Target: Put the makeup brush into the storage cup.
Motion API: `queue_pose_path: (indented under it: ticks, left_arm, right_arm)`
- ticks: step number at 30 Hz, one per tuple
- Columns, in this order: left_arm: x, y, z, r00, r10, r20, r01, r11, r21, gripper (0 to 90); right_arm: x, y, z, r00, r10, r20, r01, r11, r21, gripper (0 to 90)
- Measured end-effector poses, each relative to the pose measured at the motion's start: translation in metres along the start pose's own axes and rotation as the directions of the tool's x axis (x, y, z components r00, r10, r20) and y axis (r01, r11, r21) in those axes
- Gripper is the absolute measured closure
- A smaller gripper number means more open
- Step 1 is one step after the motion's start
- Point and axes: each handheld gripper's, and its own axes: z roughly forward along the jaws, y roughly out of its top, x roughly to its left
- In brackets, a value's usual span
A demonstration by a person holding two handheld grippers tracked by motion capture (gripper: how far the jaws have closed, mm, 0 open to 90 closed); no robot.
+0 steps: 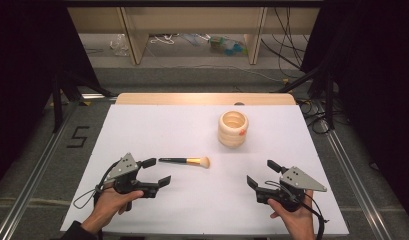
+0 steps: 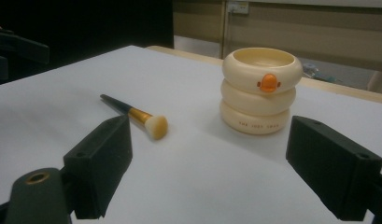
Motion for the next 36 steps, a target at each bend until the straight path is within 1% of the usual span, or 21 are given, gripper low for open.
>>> queue_pose_path:
  ticks: [2, 5, 9, 10, 11, 12, 15, 20, 22, 23, 24, 26, 27, 28, 30, 31, 32, 33, 34, 35, 36]
  left_arm:
    - [0.001, 0.004, 0.004, 0.9992, 0.039, 0.001, -0.039, 0.9989, 0.025, 15.9]
    - [0.002, 0.010, 0.013, 0.9992, 0.040, 0.005, -0.040, 0.9970, 0.066, 16.0]
    - [0.005, 0.017, 0.021, 0.9968, 0.080, 0.009, -0.080, 0.9903, 0.113, 16.2]
    - [0.007, 0.022, 0.027, 0.9942, 0.108, 0.004, -0.107, 0.9827, 0.151, 16.3]
    - [0.007, 0.022, 0.027, 0.9942, 0.108, 0.004, -0.107, 0.9827, 0.151, 16.2]
    - [0.010, 0.026, 0.034, 0.9910, 0.132, 0.025, -0.134, 0.9741, 0.182, 16.4]
    - [0.013, 0.030, 0.040, 0.9896, 0.137, 0.045, -0.143, 0.9676, 0.208, 17.2]
    - [0.027, 0.038, 0.060, 0.9796, 0.180, 0.089, -0.200, 0.9214, 0.333, 17.7]
    - [0.029, 0.039, 0.063, 0.9804, 0.176, 0.089, -0.196, 0.9194, 0.341, 17.9]
    - [0.030, 0.040, 0.066, 0.9794, 0.177, 0.098, -0.200, 0.9129, 0.356, 17.9]
    - [0.032, 0.042, 0.071, 0.9737, 0.202, 0.105, -0.227, 0.8950, 0.384, 17.9]
    - [0.033, 0.042, 0.073, 0.9713, 0.212, 0.108, -0.238, 0.8902, 0.389, 18.0]
    - [0.033, 0.044, 0.078, 0.9691, 0.214, 0.122, -0.246, 0.8791, 0.408, 17.7]
    - [0.035, 0.045, 0.079, 0.9608, 0.240, 0.138, -0.277, 0.8596, 0.430, 17.6]
    - [0.036, 0.048, 0.083, 0.9570, 0.254, 0.140, -0.290, 0.8497, 0.440, 18.4]
    - [0.038, 0.050, 0.084, 0.9593, 0.243, 0.143, -0.282, 0.8473, 0.450, 18.4]
    - [0.040, 0.052, 0.085, 0.9533, 0.256, 0.160, -0.302, 0.8311, 0.467, 18.4]
    - [0.040, 0.052, 0.085, 0.9533, 0.256, 0.160, -0.302, 0.8311, 0.467, 18.4]
    - [0.040, 0.054, 0.089, 0.9496, 0.258, 0.177, -0.313, 0.8155, 0.487, 18.4]
    - [0.040, 0.054, 0.089, 0.9496, 0.258, 0.177, -0.313, 0.8155, 0.487, 18.7]
    - [0.040, 0.055, 0.094, 0.9458, 0.266, 0.186, -0.324, 0.7997, 0.505, 19.2]
  right_arm:
    - [0.001, 0.000, 0.000, 1.0000, -0.006, 0.001, 0.006, 1.000, -0.011, 15.5]
    - [0.001, -0.001, 0.001, 0.9999, 0.005, -0.011, -0.006, 1.000, -0.024, 15.5]
    - [0.000, -0.001, 0.000, 1.0000, 0.001, -0.006, -0.001, 1.000, -0.002, 15.6]
    - [0.000, -0.001, 0.000, 1.0000, 0.003, -0.009, -0.003, 1.000, 0.002, 15.7]
    - [0.000, -0.001, 0.000, 0.9999, 0.005, -0.011, -0.005, 1.000, -0.011, 15.8]
    - [0.000, -0.001, 0.000, 0.9998, 0.009, -0.020, -0.009, 1.000, -0.010, 15.9]
    - [0.000, -0.001, 0.000, 0.9997, 0.003, -0.023, -0.003, 1.000, -0.008, 16.0]
    - [0.002, -0.002, 0.002, 0.9990, -0.001, -0.044, 0.000, 1.000, -0.007, 16.1]
    - [0.002, -0.002, 0.001, 0.9994, -0.006, -0.034, 0.007, 1.000, 0.011, 16.1]
    - [0.002, -0.002, 0.001, 0.9994, -0.006, -0.034, 0.007, 1.000, 0.011, 16.1]
    - [0.002, -0.002, 0.002, 0.9988, 0.000, -0.050, 0.000, 1.000, 0.009, 16.1]
    - [0.002, -0.002, 0.002, 0.9988, -0.009, -0.047, 0.010, 1.000, 0.025, 16.1]
    - [0.002, -0.003, 0.002, 0.9989, -0.009, -0.047, 0.010, 1.000, 0.029, 16.1]
    - [0.002, -0.003, 0.002, 0.9988, -0.009, -0.048, 0.010, 1.000, 0.030, 16.1]
    - [0.003, -0.003, 0.004, 0.9982, 0.001, -0.060, 0.000, 1.000, 0.016, 16.1]
    - [0.003, -0.002, 0.003, 0.9984, -0.013, -0.056, 0.015, 0.999, 0.033, 16.1]
    - [0.003, -0.003, 0.004, 0.9981, -0.011, -0.061, 0.012, 1.000, 0.027, 16.1]
    - [0.004, -0.003, 0.004, 0.9983, -0.012, -0.057, 0.014, 0.999, 0.033, 16.1]
    - [0.004, -0.003, 0.004, 0.9980, -0.011, -0.062, 0.013, 0.999, 0.033, 16.1]
    - [0.004, -0.003, 0.004, 0.9980, -0.011, -0.062, 0.013, 0.999, 0.033, 16.1]
    - [0.004, -0.003, 0.004, 0.9979, -0.014, -0.064, 0.016, 0.999, 0.038, 16.1]
